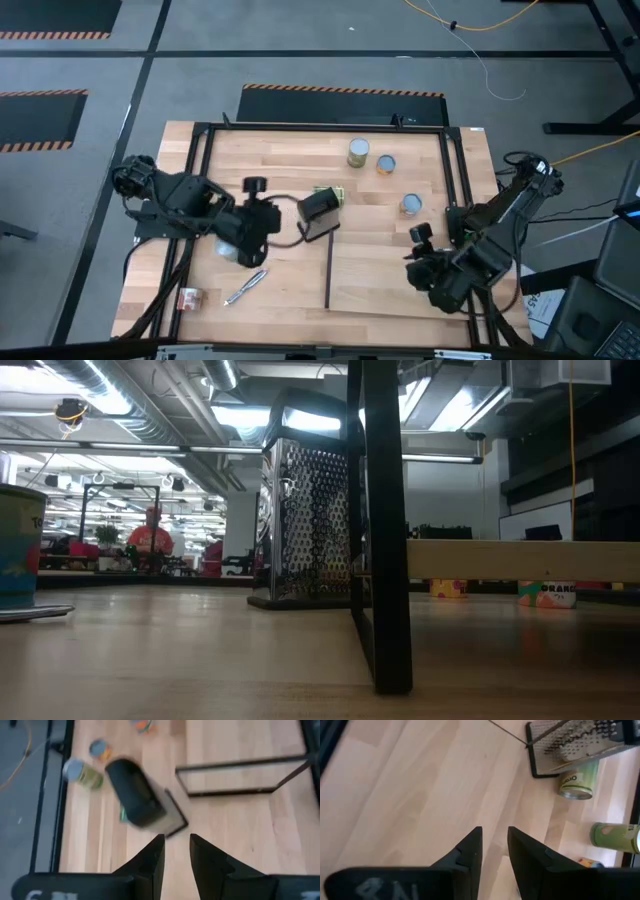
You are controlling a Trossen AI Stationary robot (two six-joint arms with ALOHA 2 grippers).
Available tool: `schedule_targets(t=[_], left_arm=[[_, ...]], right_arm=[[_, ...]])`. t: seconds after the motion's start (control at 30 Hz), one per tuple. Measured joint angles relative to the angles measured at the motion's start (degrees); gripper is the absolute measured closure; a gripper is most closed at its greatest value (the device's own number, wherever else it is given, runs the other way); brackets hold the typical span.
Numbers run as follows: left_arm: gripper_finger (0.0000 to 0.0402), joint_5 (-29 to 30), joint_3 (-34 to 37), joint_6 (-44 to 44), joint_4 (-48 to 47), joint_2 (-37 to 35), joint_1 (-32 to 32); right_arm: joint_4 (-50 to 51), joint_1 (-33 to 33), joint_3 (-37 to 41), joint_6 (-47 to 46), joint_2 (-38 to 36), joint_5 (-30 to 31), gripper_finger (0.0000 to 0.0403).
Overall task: Pick and place cans onto a shelf
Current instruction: Put the large canned oranges on the shelf
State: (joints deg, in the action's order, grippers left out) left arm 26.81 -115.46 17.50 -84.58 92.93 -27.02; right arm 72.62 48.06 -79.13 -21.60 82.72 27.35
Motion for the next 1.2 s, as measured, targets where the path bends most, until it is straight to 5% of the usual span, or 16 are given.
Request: schedule_targets(t=[0.23, 0.57, 0.9, 1.2], left_arm=[[0.0318, 4.13, 10.05, 15.53, -2.34, -1.51, -6.14], [0.0318, 1.52, 30.95, 35.09, -1.3, -6.31, -11.03], [0.0318, -0.62, 42.66, 37.89, 8.37, -14.95, -11.83], [0.0318, -0.46, 46.1, 40.54, 9.84, -19.14, -11.72]], right_arm=[[-3.19, -4.93, 0.0, 8.56, 0.0, -0.05, 0.0306], [-3.11, -9.5, 0.0, 15.99, 0.0, -5.1, 0.0306], [-4.34, -15.78, 6.31, 14.41, -8.81, -4.4, 0.0306], [-22.08, -26.81, 21.22, 19.52, -19.65, -3.77, 0.0306]])
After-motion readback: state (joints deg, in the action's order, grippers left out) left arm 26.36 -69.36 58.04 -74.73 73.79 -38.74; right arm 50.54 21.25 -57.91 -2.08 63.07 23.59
